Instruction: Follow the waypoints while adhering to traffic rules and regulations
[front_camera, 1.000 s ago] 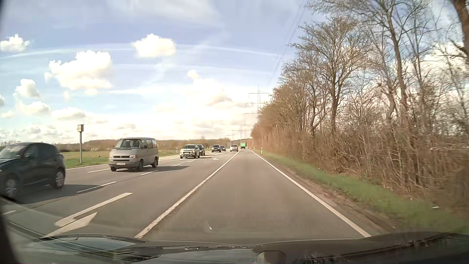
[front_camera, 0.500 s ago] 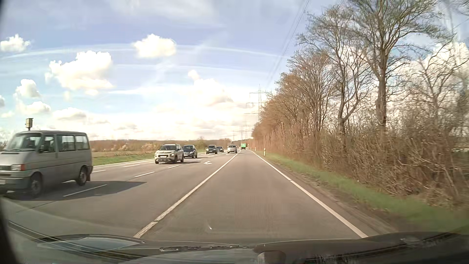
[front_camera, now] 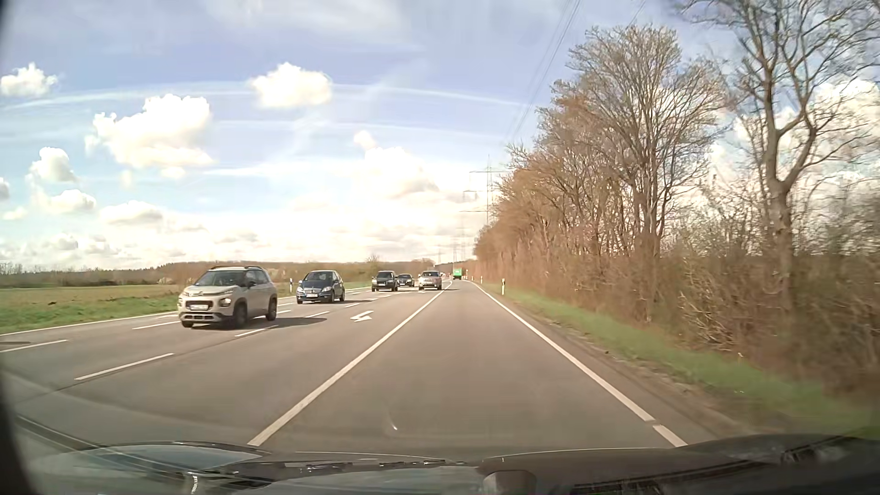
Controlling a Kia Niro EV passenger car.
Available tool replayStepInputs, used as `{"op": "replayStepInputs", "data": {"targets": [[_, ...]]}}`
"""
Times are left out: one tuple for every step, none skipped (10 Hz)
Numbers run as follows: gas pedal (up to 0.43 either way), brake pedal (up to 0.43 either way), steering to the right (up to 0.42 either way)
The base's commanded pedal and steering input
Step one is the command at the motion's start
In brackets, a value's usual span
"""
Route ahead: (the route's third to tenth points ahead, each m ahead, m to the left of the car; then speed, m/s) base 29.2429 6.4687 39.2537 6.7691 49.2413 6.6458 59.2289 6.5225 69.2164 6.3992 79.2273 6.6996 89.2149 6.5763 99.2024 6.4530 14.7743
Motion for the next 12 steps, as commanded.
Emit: {"op": "replayStepInputs", "data": {"targets": [[0.339,0.000,-0.004],[0.339,0.000,-0.004],[0.339,0.000,-0.004],[0.339,0.000,-0.004],[0.339,0.000,-0.004],[0.339,0.000,-0.004],[0.339,0.000,-0.003],[0.339,0.000,-0.004],[0.339,0.000,-0.003],[0.339,0.000,-0.004],[0.339,0.000,-0.003],[0.339,0.000,-0.003]]}}
